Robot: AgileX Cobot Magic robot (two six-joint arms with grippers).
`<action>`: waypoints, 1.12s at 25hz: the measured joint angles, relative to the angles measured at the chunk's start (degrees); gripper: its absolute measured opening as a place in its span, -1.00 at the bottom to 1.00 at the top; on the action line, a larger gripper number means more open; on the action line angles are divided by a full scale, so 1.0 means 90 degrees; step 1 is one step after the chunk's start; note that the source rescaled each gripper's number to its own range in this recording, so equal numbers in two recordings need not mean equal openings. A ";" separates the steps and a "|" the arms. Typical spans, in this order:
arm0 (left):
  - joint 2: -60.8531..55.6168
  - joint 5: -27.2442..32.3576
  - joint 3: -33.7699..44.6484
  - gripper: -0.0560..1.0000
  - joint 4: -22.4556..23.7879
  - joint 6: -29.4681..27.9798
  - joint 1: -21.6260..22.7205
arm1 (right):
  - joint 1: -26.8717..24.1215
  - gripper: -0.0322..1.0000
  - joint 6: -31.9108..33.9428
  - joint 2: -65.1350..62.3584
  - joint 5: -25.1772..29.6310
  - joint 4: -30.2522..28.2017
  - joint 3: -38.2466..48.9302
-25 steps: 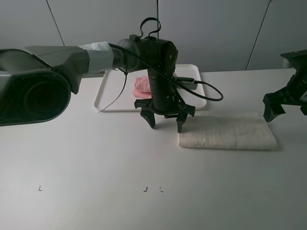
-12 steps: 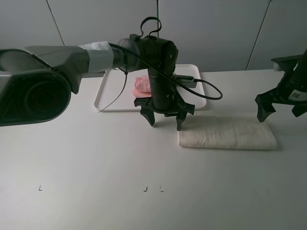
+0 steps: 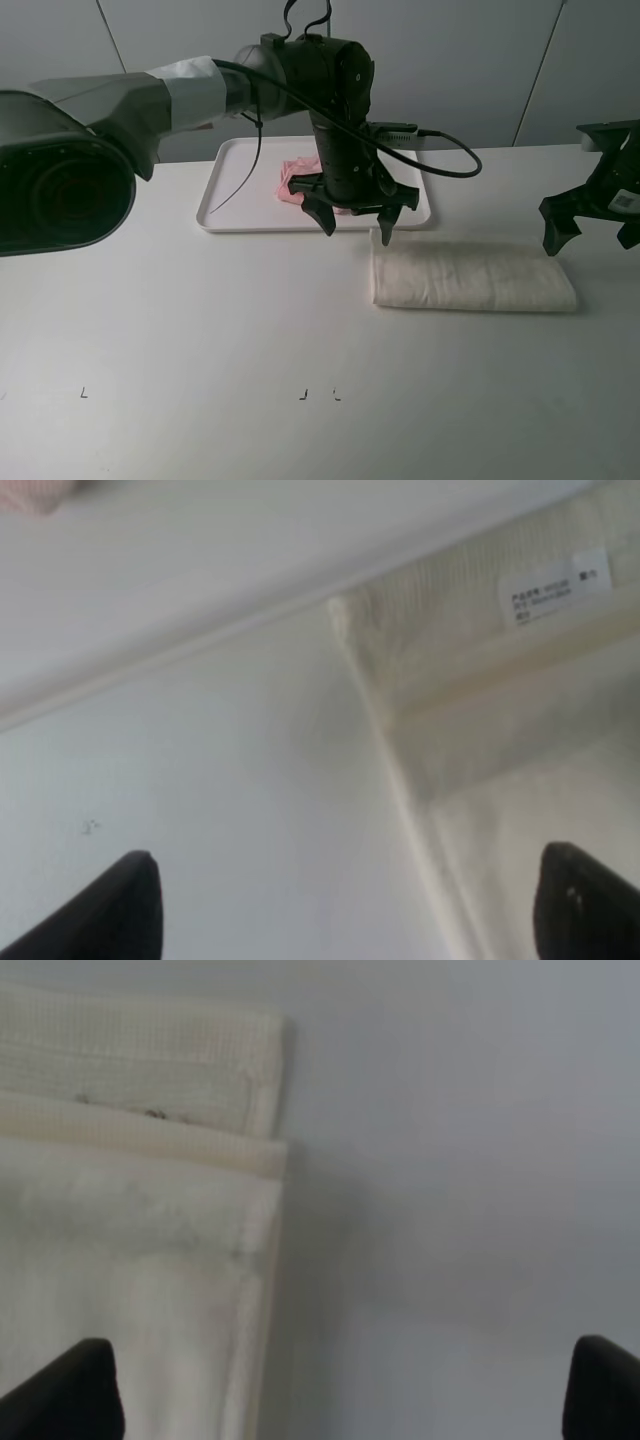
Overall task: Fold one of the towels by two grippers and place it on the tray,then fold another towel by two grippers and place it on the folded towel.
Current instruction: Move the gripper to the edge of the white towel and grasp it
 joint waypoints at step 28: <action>0.0568 0.0040 -0.0093 0.86 0.0322 0.0010 0.0000 | 0.0000 0.90 0.0013 0.0010 0.0126 0.0144 0.0000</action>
